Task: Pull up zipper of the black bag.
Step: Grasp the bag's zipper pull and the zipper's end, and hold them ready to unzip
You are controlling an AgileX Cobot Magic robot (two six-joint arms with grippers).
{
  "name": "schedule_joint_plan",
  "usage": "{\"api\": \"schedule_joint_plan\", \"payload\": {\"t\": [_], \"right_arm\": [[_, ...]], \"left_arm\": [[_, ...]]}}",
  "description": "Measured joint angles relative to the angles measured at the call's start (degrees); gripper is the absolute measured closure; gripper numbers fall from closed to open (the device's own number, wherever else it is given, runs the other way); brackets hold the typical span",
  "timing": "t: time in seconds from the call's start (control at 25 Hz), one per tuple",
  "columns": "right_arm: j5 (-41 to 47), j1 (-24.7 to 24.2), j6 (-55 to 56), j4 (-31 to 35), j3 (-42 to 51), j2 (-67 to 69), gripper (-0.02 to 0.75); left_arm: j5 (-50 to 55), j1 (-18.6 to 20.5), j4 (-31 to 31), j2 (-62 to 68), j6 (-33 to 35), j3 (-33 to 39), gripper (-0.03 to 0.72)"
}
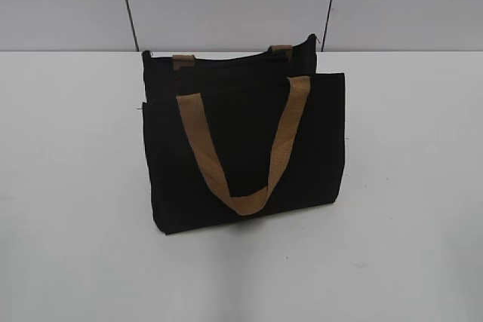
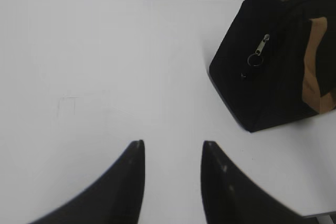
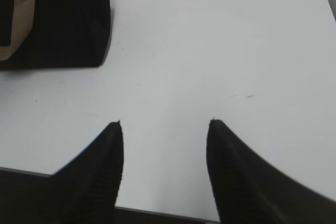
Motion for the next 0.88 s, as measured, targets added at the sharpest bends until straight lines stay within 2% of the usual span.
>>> {"api": "schedule_joint_plan", "payload": {"t": [0.2,0.28,0.32,0.48,0.56,0.68,0.88], "right_arm": [[0.00,0.00,0.00,0.00,0.00,0.00,0.336],[0.00,0.00,0.00,0.00,0.00,0.00,0.336],[0.00,0.00,0.00,0.00,0.00,0.00,0.336],[0.00,0.00,0.00,0.00,0.00,0.00,0.336],[0.00,0.00,0.00,0.00,0.00,0.00,0.336],[0.00,0.00,0.00,0.00,0.00,0.00,0.336],[0.00,0.00,0.00,0.00,0.00,0.00,0.336]], "left_arm": [[0.00,0.00,0.08,0.00,0.00,0.00,0.426],[0.00,0.00,0.80,0.00,0.00,0.00,0.393],[0.00,0.00,1.37,0.00,0.00,0.00,0.363],[0.00,0.00,3.01,0.00,0.00,0.00,0.151],[0.00,0.00,3.13,0.00,0.00,0.00,0.071],[-0.13,0.00,3.36,0.00,0.00,0.00,0.041],[-8.06,0.00,5.94,1.00,0.00,-2.50,0.067]]}}
